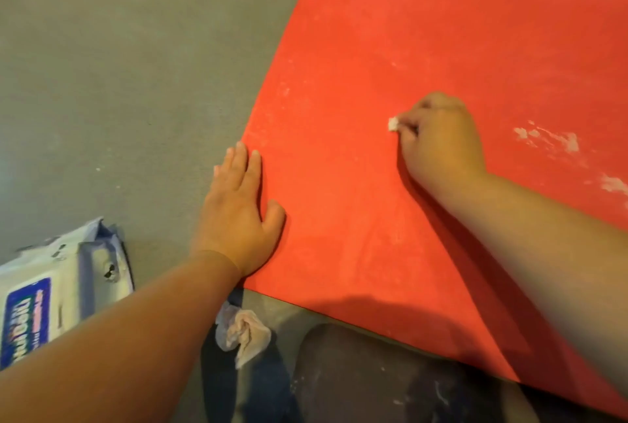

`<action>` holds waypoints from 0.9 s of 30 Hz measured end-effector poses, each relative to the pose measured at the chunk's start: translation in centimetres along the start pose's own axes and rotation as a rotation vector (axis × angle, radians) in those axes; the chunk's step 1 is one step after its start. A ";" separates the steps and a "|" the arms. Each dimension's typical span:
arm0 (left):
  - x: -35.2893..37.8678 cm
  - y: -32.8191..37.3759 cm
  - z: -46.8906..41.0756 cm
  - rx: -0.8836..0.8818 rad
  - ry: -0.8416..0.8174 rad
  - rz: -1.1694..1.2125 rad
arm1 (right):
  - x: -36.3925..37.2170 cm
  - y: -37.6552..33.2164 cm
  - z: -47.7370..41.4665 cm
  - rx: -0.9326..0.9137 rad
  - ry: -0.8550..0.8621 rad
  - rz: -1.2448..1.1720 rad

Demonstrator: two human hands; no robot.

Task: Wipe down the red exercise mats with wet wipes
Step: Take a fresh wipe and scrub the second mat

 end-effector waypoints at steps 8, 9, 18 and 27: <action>0.3 -0.2 -0.1 -0.026 -0.013 -0.012 | 1.0 -5.1 3.1 -0.390 -0.158 -0.114; 0.3 -0.2 -0.1 -0.027 -0.022 -0.019 | 0.5 -2.3 0.6 -0.247 -0.094 -0.081; 0.3 0.0 -0.2 -0.030 -0.043 -0.023 | 1.0 -7.5 7.2 -0.460 -0.269 -0.199; 0.3 -1.0 -0.2 -0.131 -0.029 -0.028 | 3.0 -5.5 -4.5 -0.146 -0.063 -0.087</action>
Point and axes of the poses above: each hand's wrist, its own z-axis away from the middle knuckle, its own x-axis out of the palm, y = z × x, the point moved 8 cm from there along -z, towards the middle knuckle, and after that the axes turned 1 degree about -y, right-handed, at the moved point
